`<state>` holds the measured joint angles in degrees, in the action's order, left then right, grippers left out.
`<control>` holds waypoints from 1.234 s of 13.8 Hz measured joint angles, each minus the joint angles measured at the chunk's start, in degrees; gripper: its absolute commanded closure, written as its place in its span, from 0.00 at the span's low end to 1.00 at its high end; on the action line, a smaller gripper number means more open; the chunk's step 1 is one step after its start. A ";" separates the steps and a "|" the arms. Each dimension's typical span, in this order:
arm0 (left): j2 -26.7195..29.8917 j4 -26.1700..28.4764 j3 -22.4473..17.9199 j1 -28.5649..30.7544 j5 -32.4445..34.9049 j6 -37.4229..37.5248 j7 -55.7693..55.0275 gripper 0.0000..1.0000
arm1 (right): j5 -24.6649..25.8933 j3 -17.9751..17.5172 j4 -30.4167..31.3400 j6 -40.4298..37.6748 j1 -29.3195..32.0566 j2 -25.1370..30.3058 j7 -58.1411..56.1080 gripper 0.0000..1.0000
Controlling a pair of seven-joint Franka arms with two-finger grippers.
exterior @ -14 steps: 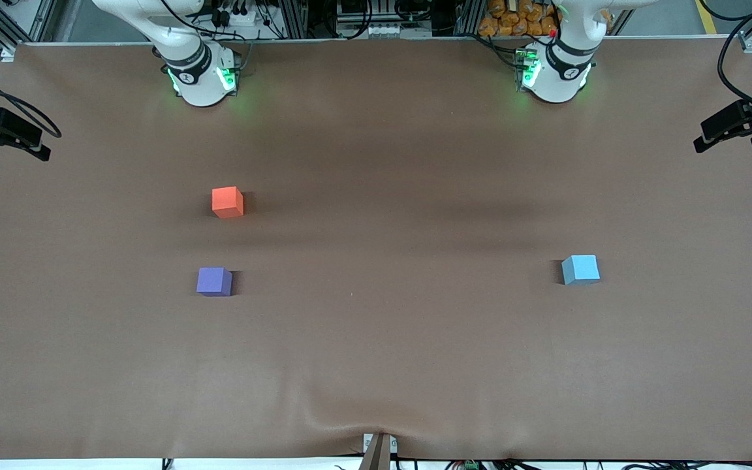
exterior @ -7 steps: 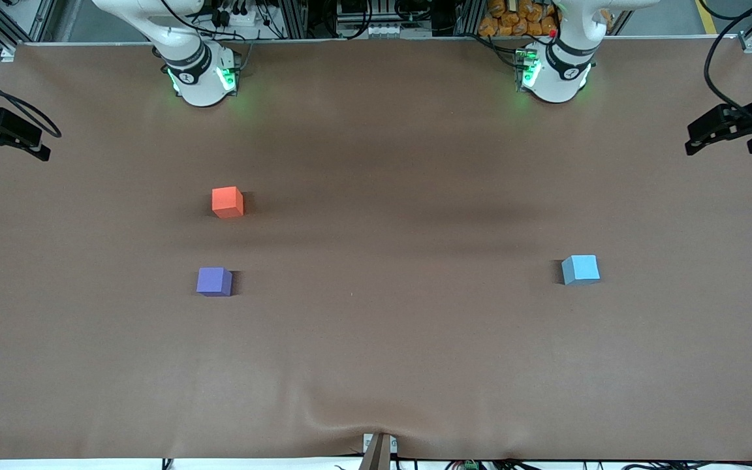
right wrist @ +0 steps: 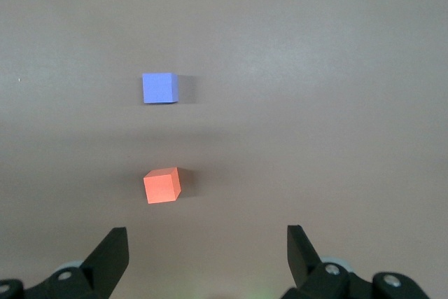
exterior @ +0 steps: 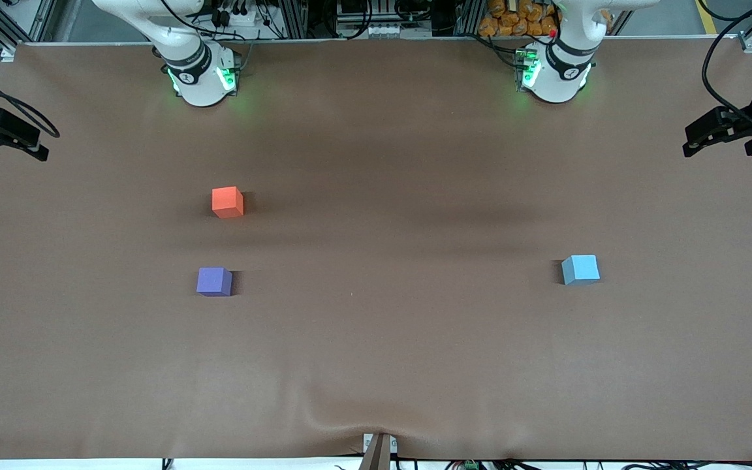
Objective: Place blue block between orange and purple blocks
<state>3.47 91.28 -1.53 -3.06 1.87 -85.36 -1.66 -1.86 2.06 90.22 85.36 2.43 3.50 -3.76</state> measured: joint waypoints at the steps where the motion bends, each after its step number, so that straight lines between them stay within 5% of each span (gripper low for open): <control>1: 0.00 -0.05 -0.05 0.06 0.00 -0.18 0.00 0.00 | 0.00 0.05 0.00 0.02 0.51 0.00 0.00 0.00; 17: -1.46 0.02 -0.06 0.02 -0.12 -2.75 0.00 0.00 | -0.12 0.13 -0.05 0.20 4.59 0.00 0.01 0.00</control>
<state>2.01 91.30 -1.59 -3.04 1.75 -88.11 -1.66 -1.98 2.19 90.16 85.56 7.01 3.50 -3.75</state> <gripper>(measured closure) 0.000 0.000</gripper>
